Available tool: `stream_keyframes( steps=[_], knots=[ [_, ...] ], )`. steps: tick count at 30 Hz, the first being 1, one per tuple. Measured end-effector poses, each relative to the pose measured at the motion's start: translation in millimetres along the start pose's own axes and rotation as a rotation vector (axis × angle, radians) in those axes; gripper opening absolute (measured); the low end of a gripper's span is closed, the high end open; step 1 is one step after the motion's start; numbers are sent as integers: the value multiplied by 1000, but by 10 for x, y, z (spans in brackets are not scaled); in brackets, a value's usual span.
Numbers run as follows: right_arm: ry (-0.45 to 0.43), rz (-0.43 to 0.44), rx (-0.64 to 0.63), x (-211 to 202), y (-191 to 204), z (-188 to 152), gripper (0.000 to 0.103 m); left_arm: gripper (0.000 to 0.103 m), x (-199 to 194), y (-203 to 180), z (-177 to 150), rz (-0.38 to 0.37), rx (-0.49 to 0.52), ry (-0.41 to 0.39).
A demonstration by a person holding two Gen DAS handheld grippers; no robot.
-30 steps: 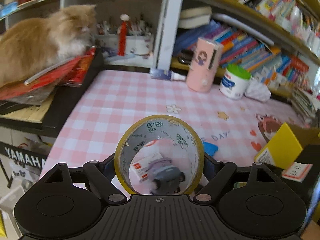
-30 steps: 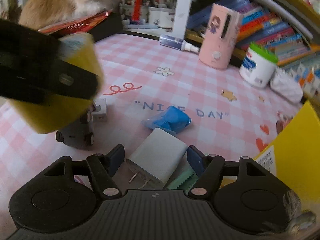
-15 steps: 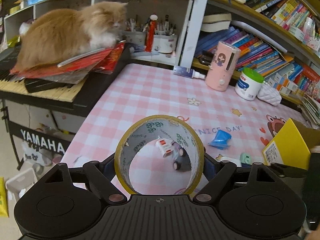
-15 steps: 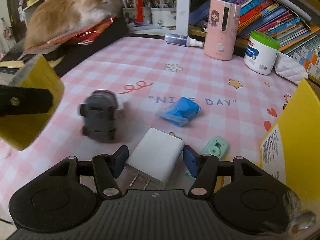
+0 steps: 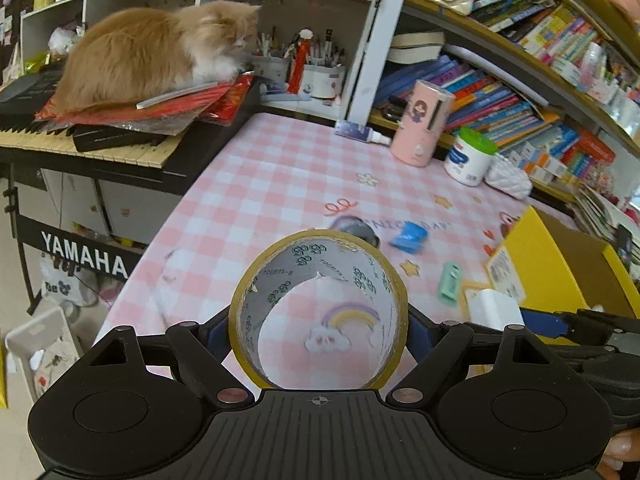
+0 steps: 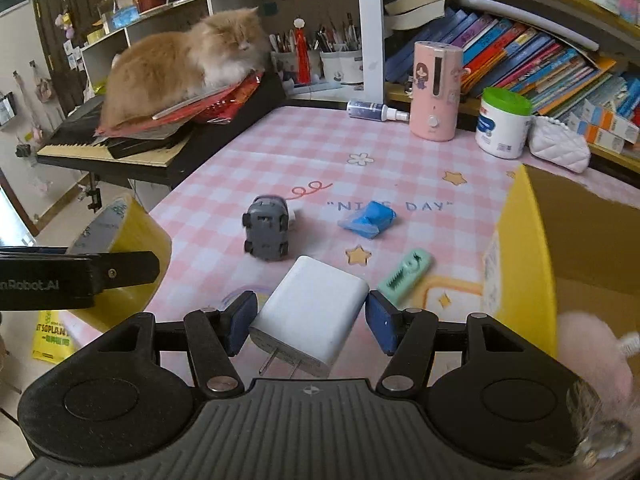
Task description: Organize objects
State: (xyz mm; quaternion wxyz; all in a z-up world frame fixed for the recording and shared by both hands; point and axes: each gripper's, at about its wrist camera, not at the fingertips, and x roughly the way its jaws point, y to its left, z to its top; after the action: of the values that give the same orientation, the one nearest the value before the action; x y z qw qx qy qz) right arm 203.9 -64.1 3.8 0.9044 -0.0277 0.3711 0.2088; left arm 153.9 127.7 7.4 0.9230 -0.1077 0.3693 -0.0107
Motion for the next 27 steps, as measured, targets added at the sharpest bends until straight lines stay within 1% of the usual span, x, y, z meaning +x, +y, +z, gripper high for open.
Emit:
stream_keyframes(
  steps=[6, 14, 18, 22, 27],
  knots=[
    [12, -11, 17, -298, 169, -255, 57, 84, -324, 92, -188, -17, 1, -30],
    [5, -21, 34, -624, 422, -585, 57, 84, -758, 195, -643, -42, -20, -26],
    [6, -32, 43, -830, 544, -760, 57, 84, -996, 224, -792, -52, -22, -50],
    [-6, -41, 55, -1023, 627, -928, 57, 84, -1149, 198, -932, -73, -20, -51],
    [-4, -60, 88, -1236, 644, -1170, 57, 84, -1269, 93, -1067, -116, 9, -40]
  ],
)
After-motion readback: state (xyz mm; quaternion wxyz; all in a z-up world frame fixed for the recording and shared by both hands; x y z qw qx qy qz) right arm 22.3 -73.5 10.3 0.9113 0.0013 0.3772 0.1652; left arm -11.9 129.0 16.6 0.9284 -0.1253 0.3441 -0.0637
